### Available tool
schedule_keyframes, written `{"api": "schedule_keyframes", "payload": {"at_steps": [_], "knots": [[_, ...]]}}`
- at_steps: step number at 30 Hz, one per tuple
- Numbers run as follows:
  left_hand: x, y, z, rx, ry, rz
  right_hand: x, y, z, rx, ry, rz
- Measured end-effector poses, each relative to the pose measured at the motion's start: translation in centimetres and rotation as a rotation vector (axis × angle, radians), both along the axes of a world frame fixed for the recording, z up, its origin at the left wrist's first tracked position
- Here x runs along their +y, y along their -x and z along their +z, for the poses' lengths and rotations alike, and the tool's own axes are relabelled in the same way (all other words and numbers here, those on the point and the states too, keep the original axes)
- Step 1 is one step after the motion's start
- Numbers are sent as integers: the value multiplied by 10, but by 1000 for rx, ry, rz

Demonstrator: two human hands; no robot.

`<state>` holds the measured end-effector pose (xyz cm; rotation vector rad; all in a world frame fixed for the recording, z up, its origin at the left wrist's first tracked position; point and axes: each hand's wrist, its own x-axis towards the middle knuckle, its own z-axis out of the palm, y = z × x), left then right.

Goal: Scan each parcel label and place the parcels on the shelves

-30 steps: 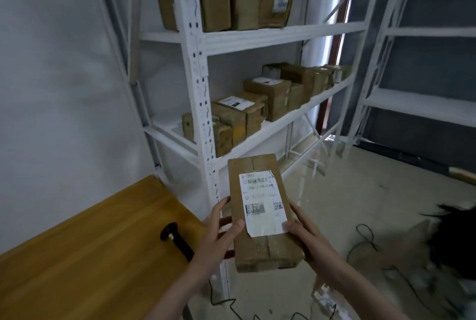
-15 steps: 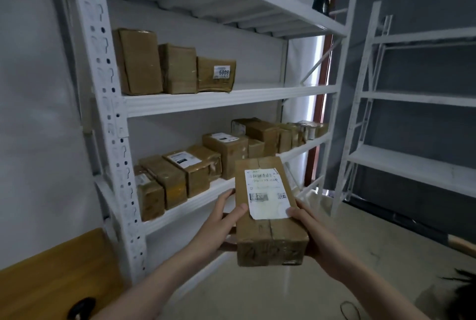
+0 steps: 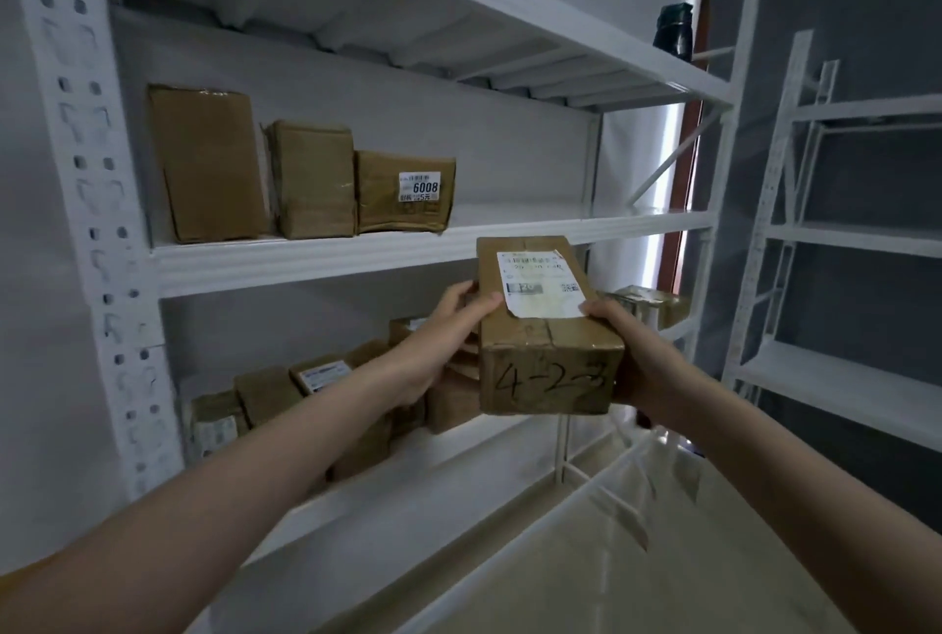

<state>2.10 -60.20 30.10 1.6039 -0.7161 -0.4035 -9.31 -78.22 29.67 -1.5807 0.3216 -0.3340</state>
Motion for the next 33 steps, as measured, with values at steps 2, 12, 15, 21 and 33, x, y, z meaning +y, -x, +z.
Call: {"api": "schedule_keyframes", "payload": {"at_steps": [2, 12, 15, 21, 33], "knots": [[-13, -24, 15, -40, 27, 26, -14, -23, 21, -7, 34, 31], [-50, -88, 85, -186, -62, 116, -73, -121, 97, 17, -52, 132], [-49, -94, 89, -350, -146, 175, -81, -147, 108, 72, -83, 199], [-57, -115, 89, -695, -169, 375, -86, -196, 123, 80, -60, 297], [-82, -155, 86, -957, -216, 768, -116, -257, 104, -279, 231, 535]]}}
